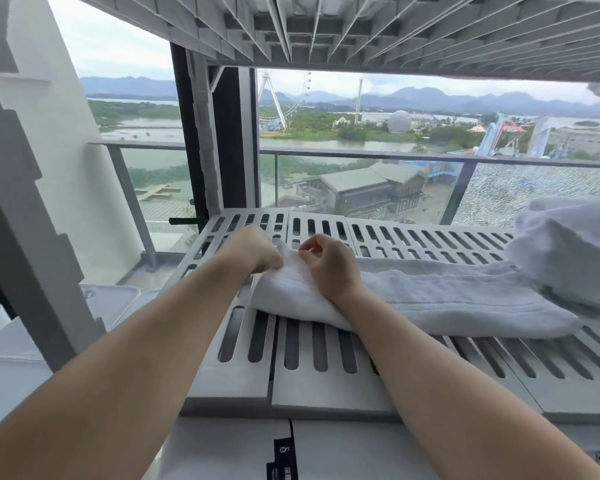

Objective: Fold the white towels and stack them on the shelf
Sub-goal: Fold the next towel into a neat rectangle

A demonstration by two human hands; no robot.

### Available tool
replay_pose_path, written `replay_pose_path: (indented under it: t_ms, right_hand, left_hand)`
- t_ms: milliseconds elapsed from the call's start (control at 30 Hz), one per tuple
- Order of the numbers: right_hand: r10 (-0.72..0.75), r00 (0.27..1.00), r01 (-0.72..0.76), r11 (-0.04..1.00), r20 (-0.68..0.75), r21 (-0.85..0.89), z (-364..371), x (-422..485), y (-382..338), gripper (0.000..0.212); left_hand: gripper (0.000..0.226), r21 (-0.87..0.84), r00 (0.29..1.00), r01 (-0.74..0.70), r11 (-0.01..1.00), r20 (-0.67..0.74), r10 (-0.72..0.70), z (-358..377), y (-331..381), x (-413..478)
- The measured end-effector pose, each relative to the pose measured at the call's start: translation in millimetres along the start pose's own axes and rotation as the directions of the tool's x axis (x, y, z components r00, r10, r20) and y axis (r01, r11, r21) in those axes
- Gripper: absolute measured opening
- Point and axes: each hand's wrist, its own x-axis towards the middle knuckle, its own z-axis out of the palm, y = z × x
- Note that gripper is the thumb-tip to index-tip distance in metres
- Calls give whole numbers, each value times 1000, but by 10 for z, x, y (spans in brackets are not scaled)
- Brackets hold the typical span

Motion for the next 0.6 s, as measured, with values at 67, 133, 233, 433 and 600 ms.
replay_pose_path:
  t_ms: [67,133,233,433,600]
  right_hand:
    - [-33,999,34,999,36,-28,23,3,-4,7]
    - [-76,990,89,990,116,-111,53,1,-18,12]
    - [-73,981,111,971,177,-213,70,7,-34,24]
    - [-42,982,96,950,185,-295,88,-6,-8,43]
    - [-102,994,111,967,49,-229,52,-64,-33,36]
  left_hand:
    - [16,71,999,28,997,45,-31,-36,-12,-13]
    - [26,119,996,65,991,48,-72,-46,-39,-7]
    - [30,95,997,75,993,-44,-71,-28,-90,68]
    - [26,-108,980,186,977,91,-176,-61,-106,131]
    - [12,-314,996,83,946,52,-70,-89,-86,159]
